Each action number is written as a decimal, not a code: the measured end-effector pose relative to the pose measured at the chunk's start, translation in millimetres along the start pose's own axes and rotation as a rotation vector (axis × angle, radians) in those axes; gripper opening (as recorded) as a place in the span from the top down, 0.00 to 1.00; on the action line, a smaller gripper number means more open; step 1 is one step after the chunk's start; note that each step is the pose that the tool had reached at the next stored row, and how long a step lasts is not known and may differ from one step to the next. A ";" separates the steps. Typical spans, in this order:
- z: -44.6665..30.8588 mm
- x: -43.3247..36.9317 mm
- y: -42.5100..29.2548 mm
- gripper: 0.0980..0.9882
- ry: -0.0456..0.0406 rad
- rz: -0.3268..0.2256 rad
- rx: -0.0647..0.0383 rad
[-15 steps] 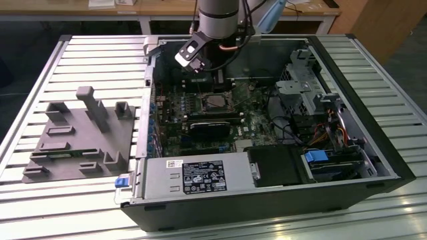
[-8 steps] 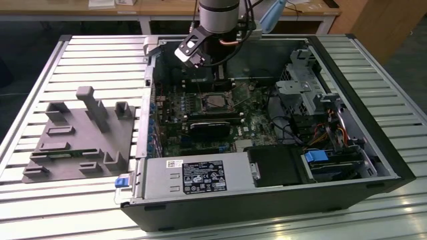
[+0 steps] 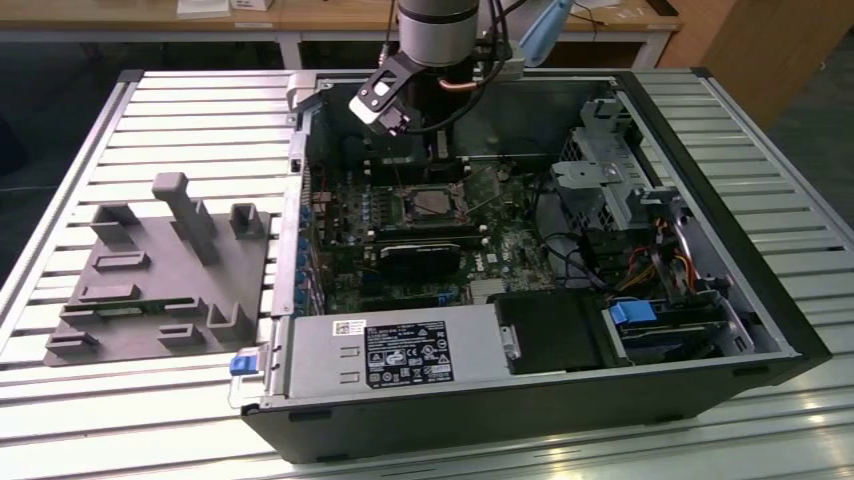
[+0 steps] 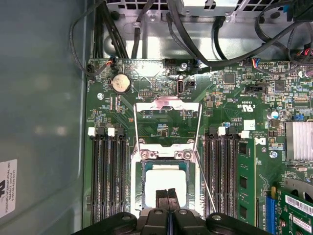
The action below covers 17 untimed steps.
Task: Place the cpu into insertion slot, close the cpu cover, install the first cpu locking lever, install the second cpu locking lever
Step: 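Close the cpu cover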
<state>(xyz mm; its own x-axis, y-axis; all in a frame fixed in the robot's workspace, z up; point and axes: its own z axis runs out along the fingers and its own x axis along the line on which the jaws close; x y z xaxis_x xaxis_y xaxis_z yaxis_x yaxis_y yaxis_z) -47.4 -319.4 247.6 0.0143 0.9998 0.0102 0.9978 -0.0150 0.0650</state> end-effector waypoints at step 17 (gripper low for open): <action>-10.1 0.1 0.7 1.00 0.0000 0.000 0.000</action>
<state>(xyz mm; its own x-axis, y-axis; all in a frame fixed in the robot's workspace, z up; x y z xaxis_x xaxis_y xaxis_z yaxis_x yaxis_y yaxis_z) -47.4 -319.3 257.7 0.0144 0.9998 0.0102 0.9977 -0.0150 0.0654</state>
